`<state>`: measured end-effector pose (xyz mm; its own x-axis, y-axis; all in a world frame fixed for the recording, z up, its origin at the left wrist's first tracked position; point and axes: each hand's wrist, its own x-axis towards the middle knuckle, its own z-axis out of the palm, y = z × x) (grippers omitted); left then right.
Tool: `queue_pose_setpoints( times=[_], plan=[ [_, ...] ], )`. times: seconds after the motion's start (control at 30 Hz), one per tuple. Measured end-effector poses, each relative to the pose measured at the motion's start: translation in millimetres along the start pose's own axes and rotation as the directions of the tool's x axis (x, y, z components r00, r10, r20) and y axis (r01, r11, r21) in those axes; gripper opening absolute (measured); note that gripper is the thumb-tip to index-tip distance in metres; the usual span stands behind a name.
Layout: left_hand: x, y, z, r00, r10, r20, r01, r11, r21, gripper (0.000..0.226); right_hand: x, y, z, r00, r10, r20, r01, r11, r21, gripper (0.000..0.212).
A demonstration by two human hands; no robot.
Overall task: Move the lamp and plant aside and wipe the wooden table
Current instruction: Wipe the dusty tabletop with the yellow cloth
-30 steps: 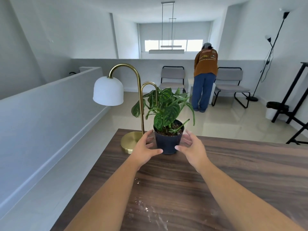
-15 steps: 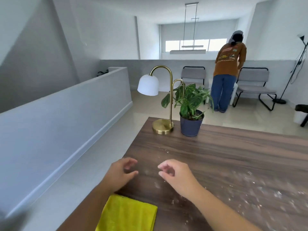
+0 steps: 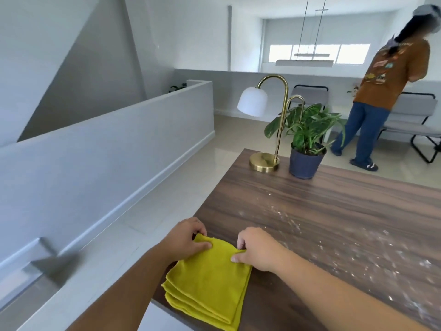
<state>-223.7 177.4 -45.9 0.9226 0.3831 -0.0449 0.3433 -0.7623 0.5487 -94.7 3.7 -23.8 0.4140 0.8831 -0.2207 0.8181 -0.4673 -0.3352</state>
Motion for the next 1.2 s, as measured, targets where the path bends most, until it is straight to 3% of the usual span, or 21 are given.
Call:
queue_pose_setpoints(
  times=[0.13, 0.23, 0.33, 0.43, 0.5, 0.63, 0.77, 0.87, 0.93, 1.0, 1.07, 1.2],
  plan=[
    [17, 16, -12, 0.995, -0.001, 0.099, 0.015, 0.990, -0.140, 0.017, -2, 10, -10, 0.997, -0.064, -0.053, 0.072, 0.985, 0.156, 0.019],
    [33, 37, -17, 0.994, 0.051, 0.099, -0.016, 0.944, -0.330, 0.018, -6, 32, -30, 0.999, -0.020, -0.041, 0.034, 0.923, 0.383, 0.027],
    [55, 63, -16, 0.990, 0.107, 0.088, -0.061, 0.905, -0.421, 0.015, -16, 58, -49, 0.997, 0.057, -0.061, -0.014, 0.830, 0.558, 0.022],
    [81, 96, -4, 0.986, 0.138, 0.094, -0.076, 0.873, -0.482, 0.016, -33, 91, -65, 0.982, 0.168, -0.081, -0.050, 0.655, 0.754, 0.016],
    [100, 123, 9, 0.980, 0.142, 0.141, -0.051, 0.859, -0.510, 0.016, -49, 116, -78, 0.963, 0.251, -0.102, -0.070, 0.594, 0.801, 0.015],
    [135, 179, 46, 0.955, 0.135, 0.264, 0.036, 0.831, -0.555, 0.017, -81, 169, -103, 0.907, 0.392, -0.155, -0.113, 0.580, 0.807, 0.013],
    [164, 221, 86, 0.938, 0.123, 0.324, 0.083, 0.828, -0.555, 0.018, -103, 218, -123, 0.872, 0.478, -0.110, -0.218, 0.579, 0.785, 0.013],
    [186, 241, 111, 0.969, 0.095, 0.226, 0.033, 0.862, -0.506, 0.021, -99, 248, -128, 0.821, 0.556, -0.126, -0.276, 0.582, 0.765, 0.011],
    [198, 246, 122, 0.992, 0.072, 0.105, -0.017, 0.891, -0.454, 0.018, -89, 263, -125, 0.747, 0.621, -0.237, -0.284, 0.621, 0.731, 0.006],
    [210, 246, 131, 0.998, 0.062, 0.029, -0.047, 0.925, -0.378, 0.015, -78, 277, -118, 0.677, 0.651, -0.344, -0.377, 0.708, 0.598, 0.019],
    [220, 239, 138, 0.992, 0.123, 0.021, -0.116, 0.968, -0.221, 0.031, -68, 278, -108, 0.684, 0.620, -0.384, -0.451, 0.774, 0.444, 0.035],
    [234, 221, 150, 0.973, 0.215, 0.088, -0.224, 0.968, 0.111, 0.048, -40, 256, -60, 0.846, 0.435, -0.308, -0.363, 0.893, 0.266, 0.051]
  ],
)
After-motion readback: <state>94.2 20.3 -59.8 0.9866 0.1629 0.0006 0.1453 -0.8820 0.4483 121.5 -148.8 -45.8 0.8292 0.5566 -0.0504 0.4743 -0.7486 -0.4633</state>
